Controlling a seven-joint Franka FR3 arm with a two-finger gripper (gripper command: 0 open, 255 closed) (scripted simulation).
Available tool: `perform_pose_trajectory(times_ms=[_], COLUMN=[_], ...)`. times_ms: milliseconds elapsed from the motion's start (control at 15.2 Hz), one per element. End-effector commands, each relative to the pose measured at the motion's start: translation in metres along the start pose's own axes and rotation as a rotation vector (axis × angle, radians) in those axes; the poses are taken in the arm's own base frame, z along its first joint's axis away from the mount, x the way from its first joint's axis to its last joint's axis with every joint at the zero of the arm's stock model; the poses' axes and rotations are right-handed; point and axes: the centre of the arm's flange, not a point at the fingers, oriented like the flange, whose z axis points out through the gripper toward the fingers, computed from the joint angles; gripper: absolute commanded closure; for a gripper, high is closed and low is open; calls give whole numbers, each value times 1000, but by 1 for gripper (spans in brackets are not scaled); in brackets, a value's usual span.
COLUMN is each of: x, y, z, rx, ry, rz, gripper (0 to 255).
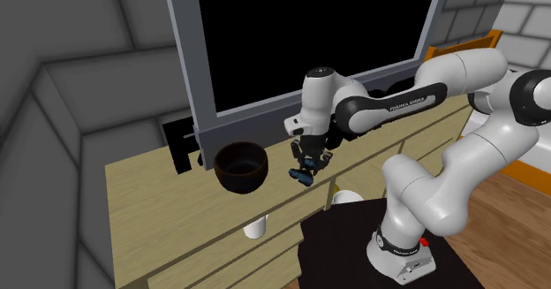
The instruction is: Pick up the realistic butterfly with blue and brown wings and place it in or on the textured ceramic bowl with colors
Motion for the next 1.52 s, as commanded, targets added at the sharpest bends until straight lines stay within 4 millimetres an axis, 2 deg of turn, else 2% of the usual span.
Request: perform_pose_trajectory(times_ms=[0,1452], x=[0,-2], y=[0,2], z=[-11,-127], rx=[0,0], ry=[0,0], rz=[0,0], gripper=[255,255])
